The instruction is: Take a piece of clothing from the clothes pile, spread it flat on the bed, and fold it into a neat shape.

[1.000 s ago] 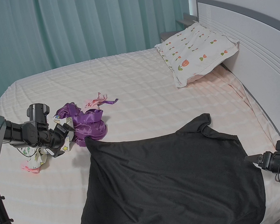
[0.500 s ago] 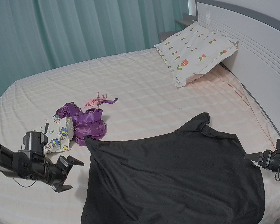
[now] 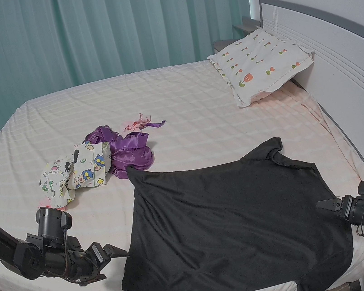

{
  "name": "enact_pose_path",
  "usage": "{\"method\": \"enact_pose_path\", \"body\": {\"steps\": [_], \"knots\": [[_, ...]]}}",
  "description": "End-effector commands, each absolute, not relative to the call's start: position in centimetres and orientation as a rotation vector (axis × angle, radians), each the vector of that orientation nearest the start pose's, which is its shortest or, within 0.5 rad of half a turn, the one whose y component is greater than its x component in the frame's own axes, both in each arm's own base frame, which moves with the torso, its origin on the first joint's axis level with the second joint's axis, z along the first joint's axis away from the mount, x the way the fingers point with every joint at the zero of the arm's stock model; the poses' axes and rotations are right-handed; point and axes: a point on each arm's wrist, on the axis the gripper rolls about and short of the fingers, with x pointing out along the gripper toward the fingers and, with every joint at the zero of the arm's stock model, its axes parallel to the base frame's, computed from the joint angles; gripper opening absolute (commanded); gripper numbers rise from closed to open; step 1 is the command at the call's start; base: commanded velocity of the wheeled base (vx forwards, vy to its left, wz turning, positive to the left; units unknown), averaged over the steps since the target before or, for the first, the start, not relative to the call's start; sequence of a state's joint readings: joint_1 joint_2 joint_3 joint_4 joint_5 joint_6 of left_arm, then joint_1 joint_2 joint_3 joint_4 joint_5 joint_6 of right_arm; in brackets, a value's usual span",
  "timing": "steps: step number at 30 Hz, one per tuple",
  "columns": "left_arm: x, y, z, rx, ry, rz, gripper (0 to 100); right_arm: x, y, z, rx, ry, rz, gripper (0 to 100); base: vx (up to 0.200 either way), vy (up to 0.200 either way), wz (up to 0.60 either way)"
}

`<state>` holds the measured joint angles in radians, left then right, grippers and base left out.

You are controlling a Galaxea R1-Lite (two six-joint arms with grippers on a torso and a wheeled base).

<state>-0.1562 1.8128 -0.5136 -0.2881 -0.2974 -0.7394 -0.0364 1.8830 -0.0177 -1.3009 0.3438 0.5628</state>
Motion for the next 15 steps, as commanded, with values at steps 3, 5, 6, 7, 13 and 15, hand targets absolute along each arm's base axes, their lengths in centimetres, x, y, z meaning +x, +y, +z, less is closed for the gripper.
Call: {"method": "enact_pose_path", "body": {"steps": [3, 5, 6, 7, 13, 15], "knots": [[23.0, -6.9, 5.2, -0.670, 1.170, -0.066, 100, 19.6, 0.0, 4.1, 0.653, 0.642, 0.130, 100, 0.000, 0.000, 0.00], [23.2, -8.0, 4.9, -0.673, 1.161, -0.078, 100, 19.5, 0.0, 4.1, 0.653, 0.643, 0.130, 100, 0.000, 0.000, 0.00], [23.2, -8.2, 4.7, -0.669, 1.158, -0.079, 100, 19.5, 0.0, 4.1, 0.651, 0.642, 0.131, 100, 0.000, 0.000, 0.00], [23.4, -8.5, 4.5, -0.660, 1.147, -0.072, 100, 19.5, 0.0, 4.1, 0.653, 0.642, 0.130, 100, 0.000, 0.000, 0.00], [23.7, -9.4, 2.7, -0.608, 1.165, -0.036, 100, 19.5, 0.0, 4.2, 0.651, 0.636, 0.133, 100, 0.000, 0.000, 0.00], [23.6, -9.6, 2.6, -0.599, 1.171, -0.038, 100, 19.5, 0.0, 4.2, 0.650, 0.634, 0.133, 100, 0.000, 0.000, 0.00]]}}
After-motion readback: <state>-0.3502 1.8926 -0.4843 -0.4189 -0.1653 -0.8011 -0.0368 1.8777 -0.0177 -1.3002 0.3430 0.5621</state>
